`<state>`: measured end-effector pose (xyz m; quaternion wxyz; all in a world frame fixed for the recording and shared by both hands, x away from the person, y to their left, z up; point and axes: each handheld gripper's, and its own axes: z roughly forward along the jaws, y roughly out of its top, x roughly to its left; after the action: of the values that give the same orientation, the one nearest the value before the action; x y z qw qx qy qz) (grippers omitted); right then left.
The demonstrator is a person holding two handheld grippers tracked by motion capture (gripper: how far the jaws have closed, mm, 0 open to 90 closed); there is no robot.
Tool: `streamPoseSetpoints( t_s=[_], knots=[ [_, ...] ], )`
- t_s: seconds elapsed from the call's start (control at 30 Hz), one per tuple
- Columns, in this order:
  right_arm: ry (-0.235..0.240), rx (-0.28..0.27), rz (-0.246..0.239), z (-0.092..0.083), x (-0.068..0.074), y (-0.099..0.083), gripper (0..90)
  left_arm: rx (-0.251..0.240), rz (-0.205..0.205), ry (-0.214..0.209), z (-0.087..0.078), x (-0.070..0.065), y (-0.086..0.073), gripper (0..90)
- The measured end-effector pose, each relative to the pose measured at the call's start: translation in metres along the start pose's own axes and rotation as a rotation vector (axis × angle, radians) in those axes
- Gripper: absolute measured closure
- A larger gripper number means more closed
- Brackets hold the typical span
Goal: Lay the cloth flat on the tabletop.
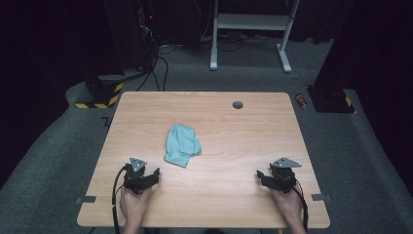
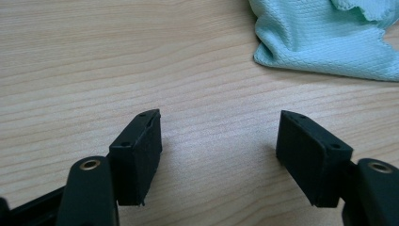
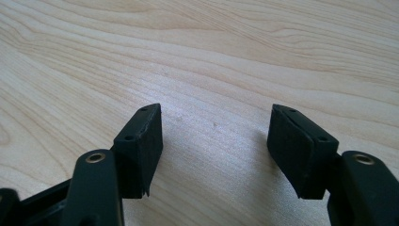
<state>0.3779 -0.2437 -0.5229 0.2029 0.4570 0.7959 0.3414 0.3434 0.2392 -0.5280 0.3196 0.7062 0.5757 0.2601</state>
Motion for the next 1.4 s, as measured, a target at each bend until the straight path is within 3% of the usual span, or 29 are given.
streamPoseSetpoints(
  t_s=[0.37, 0.6, 0.8, 1.03, 1.4],
  knots=[
    [0.002, 0.000, -0.002, 0.000, 0.000, 0.000, 36.1, 0.012, 0.016, -0.025, 0.001, -0.001, 0.001, 24.5],
    [0.000, 0.001, 0.001, 0.000, 0.000, 0.000, 36.1, 0.014, 0.011, -0.016, 0.002, -0.002, 0.002, 24.3],
    [0.001, 0.001, 0.002, 0.000, 0.000, 0.000, 36.1, 0.019, -0.047, -0.069, 0.000, 0.004, 0.005, 25.6],
    [0.001, 0.001, 0.003, 0.000, 0.000, 0.000, 36.1, 0.003, -0.011, -0.109, -0.006, -0.005, 0.016, 26.0],
    [0.000, 0.001, 0.001, 0.000, 0.000, 0.000, 36.1, 0.003, 0.041, -0.154, 0.001, -0.030, 0.038, 27.2]
  ],
)
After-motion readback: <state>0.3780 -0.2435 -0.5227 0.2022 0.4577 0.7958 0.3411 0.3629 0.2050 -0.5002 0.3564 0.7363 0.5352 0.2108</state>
